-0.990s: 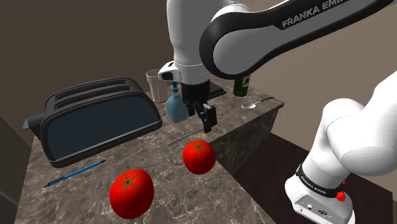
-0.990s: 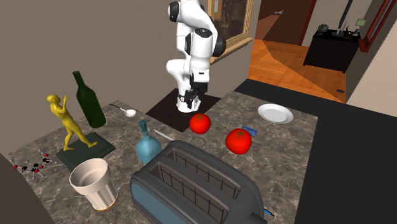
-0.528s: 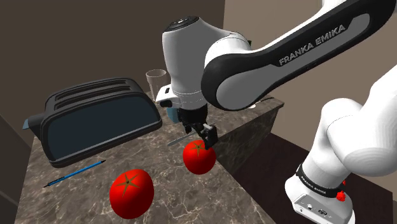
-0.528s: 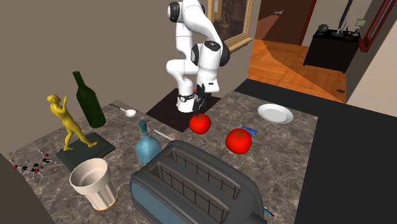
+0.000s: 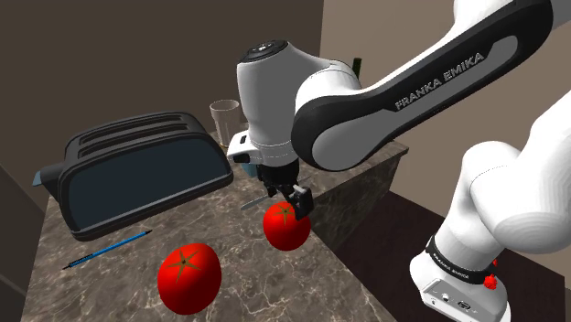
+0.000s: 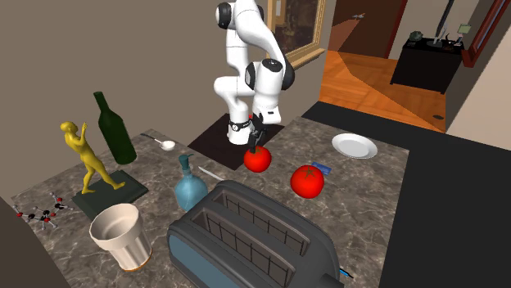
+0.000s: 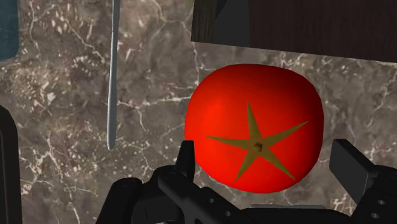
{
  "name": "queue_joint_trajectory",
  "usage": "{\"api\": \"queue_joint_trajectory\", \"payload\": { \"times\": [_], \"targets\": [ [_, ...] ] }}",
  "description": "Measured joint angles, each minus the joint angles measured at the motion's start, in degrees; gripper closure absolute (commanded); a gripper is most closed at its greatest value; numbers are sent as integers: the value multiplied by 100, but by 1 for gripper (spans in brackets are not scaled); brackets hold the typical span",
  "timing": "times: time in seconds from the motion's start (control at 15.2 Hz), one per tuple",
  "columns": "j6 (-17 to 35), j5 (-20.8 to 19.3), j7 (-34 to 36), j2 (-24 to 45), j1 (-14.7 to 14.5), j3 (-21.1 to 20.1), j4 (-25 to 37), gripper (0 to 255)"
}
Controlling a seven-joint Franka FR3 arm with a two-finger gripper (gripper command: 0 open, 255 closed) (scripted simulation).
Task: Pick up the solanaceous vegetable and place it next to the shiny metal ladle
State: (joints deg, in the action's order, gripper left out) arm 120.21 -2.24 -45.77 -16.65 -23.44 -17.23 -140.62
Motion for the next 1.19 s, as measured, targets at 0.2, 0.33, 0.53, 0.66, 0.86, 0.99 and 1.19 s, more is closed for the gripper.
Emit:
{"api": "queue_joint_trajectory", "payload": {
  "times": [0.2, 0.33, 0.53, 0.66, 0.86, 0.99, 1.19],
  "targets": [
    [2, 0, 0, 1, 0, 0, -1, 255],
    [1, 0, 0, 1, 0, 0, -1, 255],
    [2, 0, 0, 0, 0, 0, 1, 255],
    [1, 0, 1, 0, 0, 0, 2, 255],
    [2, 0, 0, 0, 0, 0, 1, 255],
    [-93, 13, -14, -41, -5, 5, 55, 255],
    [-310, 37, -59, -139, -10, 29, 180, 255]
  ]
}}
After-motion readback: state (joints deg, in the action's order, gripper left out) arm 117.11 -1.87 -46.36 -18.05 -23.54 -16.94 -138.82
